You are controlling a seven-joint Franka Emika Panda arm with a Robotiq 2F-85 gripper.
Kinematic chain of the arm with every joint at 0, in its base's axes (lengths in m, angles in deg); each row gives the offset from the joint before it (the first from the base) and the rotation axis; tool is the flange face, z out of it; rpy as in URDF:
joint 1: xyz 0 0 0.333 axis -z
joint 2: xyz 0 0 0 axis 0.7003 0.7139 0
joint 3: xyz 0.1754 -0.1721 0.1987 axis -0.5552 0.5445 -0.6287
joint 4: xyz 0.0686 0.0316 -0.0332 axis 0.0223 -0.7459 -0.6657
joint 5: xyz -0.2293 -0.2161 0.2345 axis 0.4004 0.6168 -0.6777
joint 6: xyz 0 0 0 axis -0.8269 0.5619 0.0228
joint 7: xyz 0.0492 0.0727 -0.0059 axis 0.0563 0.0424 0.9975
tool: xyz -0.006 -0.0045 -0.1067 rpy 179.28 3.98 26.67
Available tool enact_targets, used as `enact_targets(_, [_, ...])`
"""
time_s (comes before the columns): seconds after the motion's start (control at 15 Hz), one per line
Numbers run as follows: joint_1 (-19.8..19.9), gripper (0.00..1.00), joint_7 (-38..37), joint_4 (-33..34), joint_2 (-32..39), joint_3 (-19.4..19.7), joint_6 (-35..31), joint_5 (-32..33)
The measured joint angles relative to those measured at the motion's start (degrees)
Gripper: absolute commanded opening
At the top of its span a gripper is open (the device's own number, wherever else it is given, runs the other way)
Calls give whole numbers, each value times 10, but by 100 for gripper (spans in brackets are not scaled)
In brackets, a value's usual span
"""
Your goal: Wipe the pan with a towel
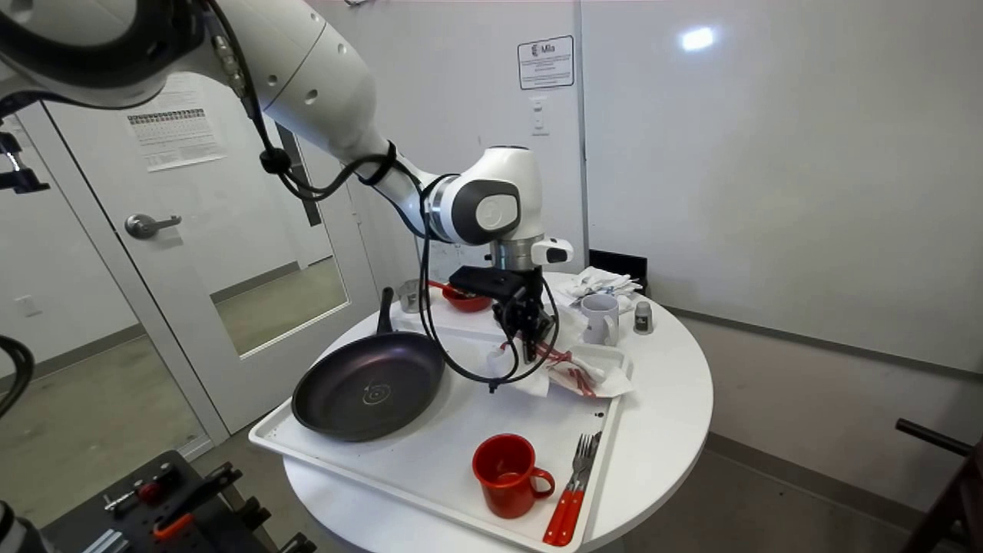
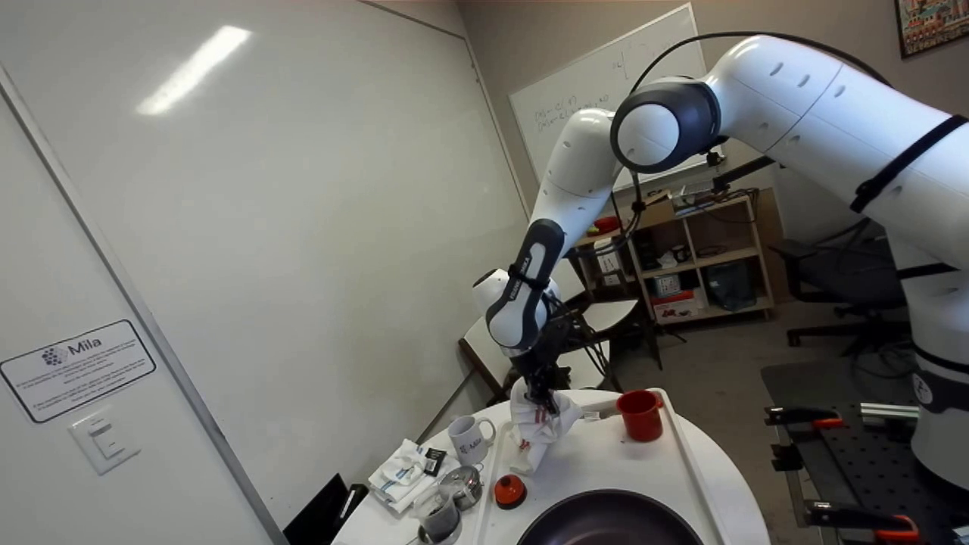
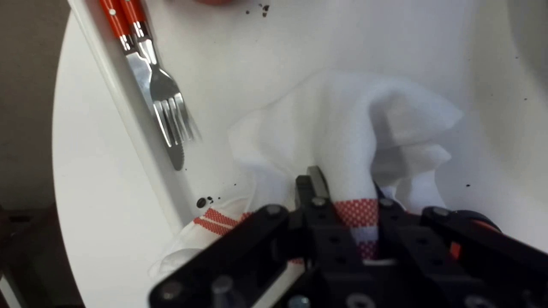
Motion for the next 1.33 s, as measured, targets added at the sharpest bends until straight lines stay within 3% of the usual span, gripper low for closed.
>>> enact_targets(0.53, [-5, 7, 0, -12, 0, 0, 0, 2])
enact_targets(0.87, [-5, 4, 0, -13, 0, 0, 0, 3])
enact_targets(1.27, [-5, 28, 0, -13, 0, 0, 0, 3])
enact_targets(1.33, [-5, 25, 0, -13, 0, 0, 0, 3])
